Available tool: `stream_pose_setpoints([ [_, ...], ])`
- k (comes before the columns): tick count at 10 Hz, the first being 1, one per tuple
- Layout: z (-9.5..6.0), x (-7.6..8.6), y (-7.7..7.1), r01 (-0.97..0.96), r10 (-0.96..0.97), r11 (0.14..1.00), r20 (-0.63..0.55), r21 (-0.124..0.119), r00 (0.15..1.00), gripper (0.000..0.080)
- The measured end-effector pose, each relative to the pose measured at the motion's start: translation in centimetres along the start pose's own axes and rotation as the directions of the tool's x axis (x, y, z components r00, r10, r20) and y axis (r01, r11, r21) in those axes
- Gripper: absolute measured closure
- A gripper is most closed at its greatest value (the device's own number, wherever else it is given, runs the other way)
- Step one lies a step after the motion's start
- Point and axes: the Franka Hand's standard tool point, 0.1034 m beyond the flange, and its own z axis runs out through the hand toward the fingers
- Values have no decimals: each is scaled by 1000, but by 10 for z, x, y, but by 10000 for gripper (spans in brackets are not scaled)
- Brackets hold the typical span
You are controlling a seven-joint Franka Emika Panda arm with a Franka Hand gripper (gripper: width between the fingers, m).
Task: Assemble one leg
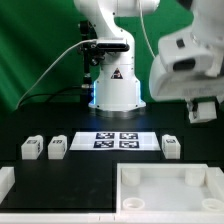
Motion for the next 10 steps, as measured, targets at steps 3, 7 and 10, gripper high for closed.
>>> stream_pose_setpoints([
  [3,-19,9,-2,11,-13,1000,-246,-10,969,508],
  [7,-42,45,15,107,-114,993,-593,-48,797,508],
  [10,-92,77,34,84,-91,995,-783,-49,616,508],
])
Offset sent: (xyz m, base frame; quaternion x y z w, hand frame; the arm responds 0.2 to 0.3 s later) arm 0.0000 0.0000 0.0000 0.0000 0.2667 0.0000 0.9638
